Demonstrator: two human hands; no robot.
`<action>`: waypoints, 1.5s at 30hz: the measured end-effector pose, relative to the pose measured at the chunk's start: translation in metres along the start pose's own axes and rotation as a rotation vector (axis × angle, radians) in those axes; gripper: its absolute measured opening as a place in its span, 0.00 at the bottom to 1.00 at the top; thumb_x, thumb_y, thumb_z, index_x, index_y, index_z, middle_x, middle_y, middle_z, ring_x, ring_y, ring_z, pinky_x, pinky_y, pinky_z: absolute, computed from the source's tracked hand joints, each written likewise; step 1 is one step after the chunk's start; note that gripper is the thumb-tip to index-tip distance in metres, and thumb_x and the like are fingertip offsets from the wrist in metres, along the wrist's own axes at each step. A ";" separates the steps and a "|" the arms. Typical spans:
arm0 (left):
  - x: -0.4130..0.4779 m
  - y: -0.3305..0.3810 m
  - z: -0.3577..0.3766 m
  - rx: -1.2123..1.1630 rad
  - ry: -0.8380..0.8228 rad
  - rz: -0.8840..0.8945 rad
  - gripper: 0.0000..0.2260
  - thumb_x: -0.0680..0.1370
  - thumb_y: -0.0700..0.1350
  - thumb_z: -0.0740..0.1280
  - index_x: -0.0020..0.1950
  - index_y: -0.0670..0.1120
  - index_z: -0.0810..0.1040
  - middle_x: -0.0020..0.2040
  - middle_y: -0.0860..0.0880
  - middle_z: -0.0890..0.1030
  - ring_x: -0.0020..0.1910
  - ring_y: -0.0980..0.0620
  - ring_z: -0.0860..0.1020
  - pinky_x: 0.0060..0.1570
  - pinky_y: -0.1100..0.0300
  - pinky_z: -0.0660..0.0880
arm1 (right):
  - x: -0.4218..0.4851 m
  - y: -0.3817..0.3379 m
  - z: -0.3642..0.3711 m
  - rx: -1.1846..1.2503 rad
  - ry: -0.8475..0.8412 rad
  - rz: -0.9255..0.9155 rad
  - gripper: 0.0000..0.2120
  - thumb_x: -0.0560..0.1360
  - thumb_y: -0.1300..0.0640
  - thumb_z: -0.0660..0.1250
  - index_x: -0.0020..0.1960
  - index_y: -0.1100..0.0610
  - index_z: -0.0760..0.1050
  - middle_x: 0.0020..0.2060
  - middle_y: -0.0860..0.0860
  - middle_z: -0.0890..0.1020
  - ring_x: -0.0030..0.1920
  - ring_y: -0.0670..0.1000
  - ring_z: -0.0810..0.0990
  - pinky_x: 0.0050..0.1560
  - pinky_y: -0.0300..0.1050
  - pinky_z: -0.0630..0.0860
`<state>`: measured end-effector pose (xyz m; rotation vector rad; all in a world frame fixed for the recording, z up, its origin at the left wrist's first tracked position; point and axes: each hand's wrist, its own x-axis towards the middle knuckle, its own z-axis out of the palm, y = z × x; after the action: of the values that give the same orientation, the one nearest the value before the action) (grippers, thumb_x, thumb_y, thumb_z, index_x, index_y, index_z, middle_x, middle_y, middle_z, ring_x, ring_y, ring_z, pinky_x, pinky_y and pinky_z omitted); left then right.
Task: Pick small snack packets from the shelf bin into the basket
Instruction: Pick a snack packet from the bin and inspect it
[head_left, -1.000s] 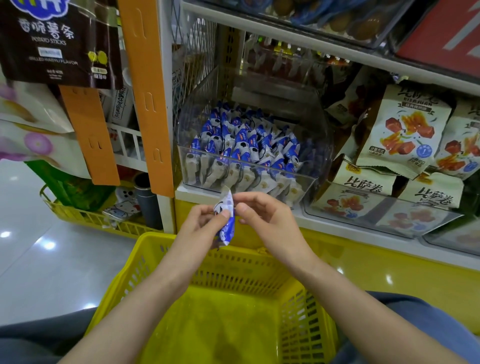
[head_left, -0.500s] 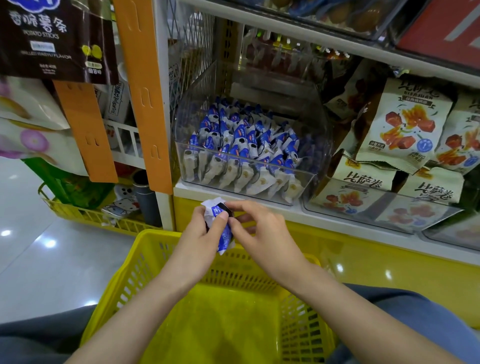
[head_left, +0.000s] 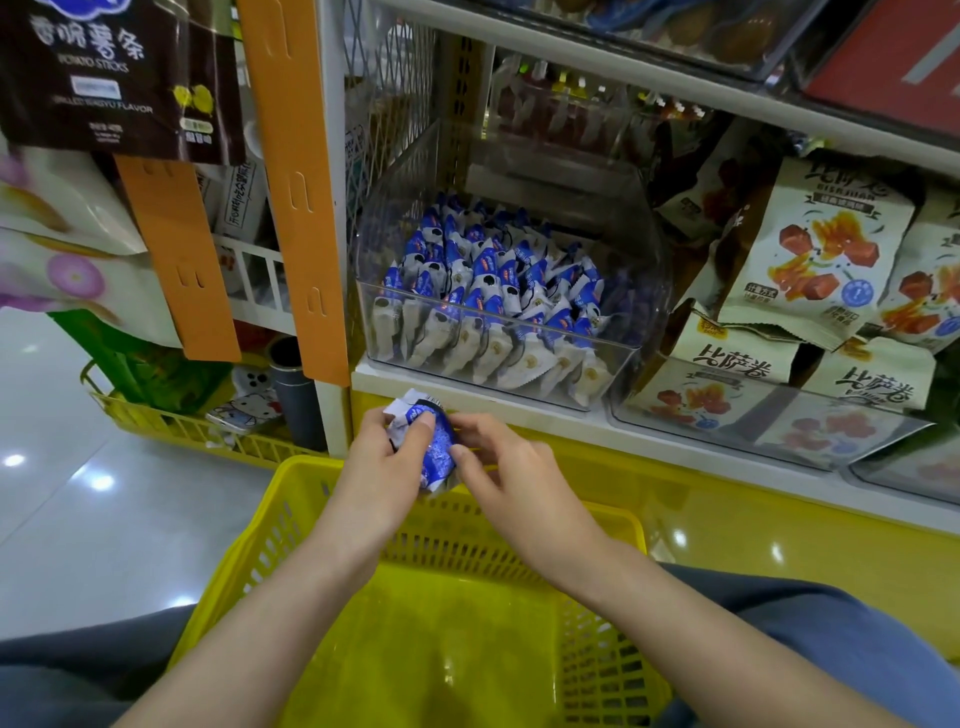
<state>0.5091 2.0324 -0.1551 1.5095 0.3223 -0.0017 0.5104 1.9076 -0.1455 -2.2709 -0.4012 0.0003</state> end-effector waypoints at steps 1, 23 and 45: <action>-0.001 0.001 0.000 -0.013 -0.012 -0.016 0.05 0.79 0.45 0.62 0.54 0.48 0.72 0.49 0.45 0.80 0.48 0.48 0.80 0.53 0.46 0.77 | 0.000 0.000 -0.001 -0.019 -0.008 -0.002 0.14 0.78 0.58 0.60 0.63 0.54 0.72 0.55 0.50 0.82 0.55 0.48 0.79 0.56 0.45 0.75; -0.004 0.019 -0.013 0.092 -0.187 -0.046 0.20 0.75 0.57 0.64 0.53 0.39 0.73 0.50 0.41 0.81 0.49 0.46 0.81 0.48 0.50 0.79 | 0.014 -0.004 -0.031 0.396 -0.090 0.184 0.05 0.77 0.57 0.63 0.45 0.55 0.77 0.31 0.47 0.77 0.27 0.38 0.73 0.30 0.30 0.70; -0.006 0.025 -0.008 0.045 -0.279 0.064 0.06 0.76 0.46 0.66 0.50 0.46 0.78 0.46 0.48 0.82 0.38 0.63 0.80 0.33 0.74 0.72 | 0.008 -0.003 -0.032 0.043 0.190 -0.098 0.07 0.76 0.56 0.65 0.46 0.52 0.82 0.37 0.44 0.81 0.36 0.41 0.77 0.39 0.37 0.75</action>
<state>0.5067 2.0403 -0.1296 1.5407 0.0502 -0.1690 0.5211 1.8878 -0.1210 -2.1834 -0.4072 -0.2532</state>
